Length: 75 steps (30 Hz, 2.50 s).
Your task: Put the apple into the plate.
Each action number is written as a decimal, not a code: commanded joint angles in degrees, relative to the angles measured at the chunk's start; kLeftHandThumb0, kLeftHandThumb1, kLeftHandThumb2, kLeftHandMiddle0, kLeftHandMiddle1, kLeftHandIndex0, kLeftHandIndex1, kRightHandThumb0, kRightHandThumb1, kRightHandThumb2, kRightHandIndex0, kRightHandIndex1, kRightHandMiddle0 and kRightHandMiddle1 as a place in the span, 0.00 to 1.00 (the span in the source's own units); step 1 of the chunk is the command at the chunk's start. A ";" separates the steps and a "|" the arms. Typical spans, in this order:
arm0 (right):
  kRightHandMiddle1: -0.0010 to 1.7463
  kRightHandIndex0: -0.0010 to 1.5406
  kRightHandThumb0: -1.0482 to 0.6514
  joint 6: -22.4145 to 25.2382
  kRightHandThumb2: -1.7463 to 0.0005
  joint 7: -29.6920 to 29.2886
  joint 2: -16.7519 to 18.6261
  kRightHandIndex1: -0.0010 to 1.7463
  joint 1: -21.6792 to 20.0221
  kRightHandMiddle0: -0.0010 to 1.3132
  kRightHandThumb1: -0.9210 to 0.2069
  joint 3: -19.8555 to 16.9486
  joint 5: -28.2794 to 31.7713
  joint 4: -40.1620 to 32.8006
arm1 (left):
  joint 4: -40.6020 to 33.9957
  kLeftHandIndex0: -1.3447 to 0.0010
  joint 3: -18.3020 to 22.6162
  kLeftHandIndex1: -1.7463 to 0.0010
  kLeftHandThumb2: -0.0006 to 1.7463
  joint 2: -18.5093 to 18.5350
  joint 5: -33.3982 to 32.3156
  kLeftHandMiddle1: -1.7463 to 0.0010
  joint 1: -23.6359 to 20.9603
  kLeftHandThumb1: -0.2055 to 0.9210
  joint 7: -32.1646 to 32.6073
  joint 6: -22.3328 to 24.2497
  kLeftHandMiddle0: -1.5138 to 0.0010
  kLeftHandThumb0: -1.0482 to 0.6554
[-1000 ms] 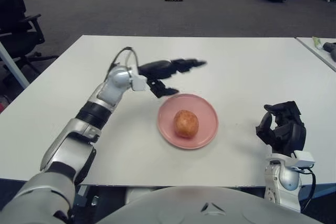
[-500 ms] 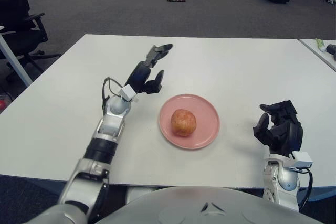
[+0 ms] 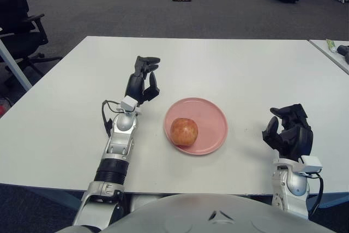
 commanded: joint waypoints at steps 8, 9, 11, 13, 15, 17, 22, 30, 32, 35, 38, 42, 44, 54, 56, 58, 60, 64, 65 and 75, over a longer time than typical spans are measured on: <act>1.00 0.42 0.37 0.07 0.37 0.34 -0.82 0.82 -4.39 0.36 0.38 1.31 -1.82 3.58 | 0.54 0.75 2.15 0.01 0.64 -4.45 4.46 0.18 2.55 1.00 10.66 -1.74 0.70 0.24; 1.00 0.42 0.37 0.20 0.36 0.54 -0.93 0.82 -4.64 0.36 0.38 1.43 -1.71 3.75 | 0.39 0.72 2.13 0.01 0.64 -4.84 4.94 0.16 2.86 1.00 11.48 -1.86 0.69 0.26; 1.00 0.42 0.37 0.67 0.36 1.21 -1.25 0.82 -5.13 0.36 0.39 1.82 -1.32 4.31 | 0.22 0.69 2.12 0.00 0.64 -5.87 5.54 0.15 3.96 1.00 13.21 -2.12 0.66 0.29; 1.00 0.42 0.37 0.90 0.36 1.58 -1.40 0.82 -5.72 0.36 0.39 2.00 -1.07 5.12 | 0.00 0.69 2.11 0.00 0.60 -6.47 5.80 0.14 4.86 0.96 14.19 -1.36 0.64 0.33; 1.00 0.42 0.37 1.04 0.36 1.66 -1.46 0.83 -6.22 0.36 0.39 1.98 -0.99 5.60 | -0.14 0.73 2.08 0.00 0.52 -6.68 5.94 0.15 5.15 0.88 14.58 -0.62 0.62 0.37; 1.00 0.42 0.37 1.15 0.37 1.67 -1.47 0.83 -6.72 0.36 0.38 1.94 -0.99 6.12 | -0.25 0.75 2.04 0.00 0.49 -6.79 6.12 0.15 5.67 0.85 14.81 0.19 0.61 0.38; 1.00 0.42 0.37 1.66 0.37 0.80 -1.31 0.85 -8.37 0.36 0.37 1.95 -1.83 7.98 | 0.29 0.75 1.83 0.00 0.50 -6.82 7.19 0.07 7.93 0.80 15.15 2.50 0.62 0.39; 1.00 0.41 0.37 1.33 0.38 1.10 -1.64 0.83 -9.66 0.35 0.37 2.28 -1.76 9.23 | 2.28 0.74 1.44 0.00 0.51 -6.52 7.73 0.02 9.20 0.77 15.42 2.54 0.64 0.39; 1.00 0.41 0.37 1.35 0.38 1.13 -1.71 0.83 -9.89 0.35 0.37 2.34 -1.80 9.39 | 2.39 0.74 1.42 0.00 0.51 -6.49 7.66 0.01 9.51 0.77 15.35 2.19 0.64 0.39; 1.00 0.41 0.37 1.48 0.37 1.00 -1.75 0.81 -10.11 0.36 0.38 2.45 -1.87 9.47 | 2.28 0.74 1.39 0.00 0.51 -6.44 7.57 0.01 10.08 0.77 15.24 1.83 0.64 0.39; 1.00 0.41 0.37 2.04 0.36 0.68 -1.62 0.81 -10.26 0.36 0.39 2.59 -1.88 9.26 | 1.31 0.74 1.26 0.00 0.51 -6.43 7.76 0.01 11.22 0.77 15.24 1.96 0.64 0.39; 1.00 0.41 0.37 3.12 0.37 0.30 -1.43 0.80 -10.15 0.36 0.38 2.84 -1.93 8.65 | 0.04 0.74 1.04 0.00 0.51 -6.46 8.01 0.01 12.28 0.77 15.17 2.55 0.63 0.39; 1.00 0.41 0.37 3.84 0.37 0.10 -1.34 0.79 -10.04 0.36 0.38 2.96 -2.01 8.24 | -0.49 0.74 0.95 0.00 0.51 -6.47 8.17 0.01 12.71 0.77 15.20 2.85 0.63 0.39; 1.00 0.40 0.37 6.98 0.38 -0.30 -0.94 0.78 -9.27 0.35 0.37 3.50 -2.04 6.39 | -2.27 0.74 0.77 0.00 0.50 -6.46 8.70 0.01 14.30 0.77 15.25 3.60 0.63 0.39; 1.00 0.41 0.37 7.50 0.38 0.04 -1.17 0.78 -8.90 0.35 0.37 3.65 -2.12 6.51 | -2.57 0.74 0.76 0.00 0.50 -6.47 8.62 0.01 14.71 0.78 15.19 3.53 0.63 0.39; 1.00 0.41 0.37 6.99 0.37 0.91 -1.67 0.79 -8.83 0.36 0.38 3.39 -1.57 8.48 | -2.80 0.74 0.79 0.00 0.50 -6.53 8.54 0.02 15.04 0.78 15.18 3.79 0.63 0.39; 1.00 0.41 0.37 6.31 0.37 1.67 -2.04 0.79 -8.96 0.36 0.38 3.02 -0.97 10.50 | -2.96 0.75 0.82 0.00 0.50 -6.62 8.44 0.02 15.32 0.78 15.17 4.12 0.63 0.39; 1.00 0.41 0.37 4.49 0.37 3.15 -2.89 0.78 -10.04 0.36 0.38 1.80 0.38 16.11 | -3.45 0.75 0.96 0.00 0.49 -6.76 7.90 0.03 15.93 0.79 14.82 5.23 0.63 0.39; 1.00 0.41 0.37 4.57 0.37 3.21 -2.93 0.78 -10.21 0.36 0.38 1.68 0.53 16.84 | -3.17 0.75 1.11 0.00 0.49 -6.78 7.36 0.03 15.96 0.79 14.50 5.52 0.63 0.39; 1.00 0.40 0.38 5.87 0.42 3.17 -1.62 0.78 -9.35 0.32 0.32 2.58 1.02 16.68 | 2.80 0.76 3.46 0.00 0.47 -5.45 -1.88 0.03 14.31 0.81 6.54 4.98 0.63 0.39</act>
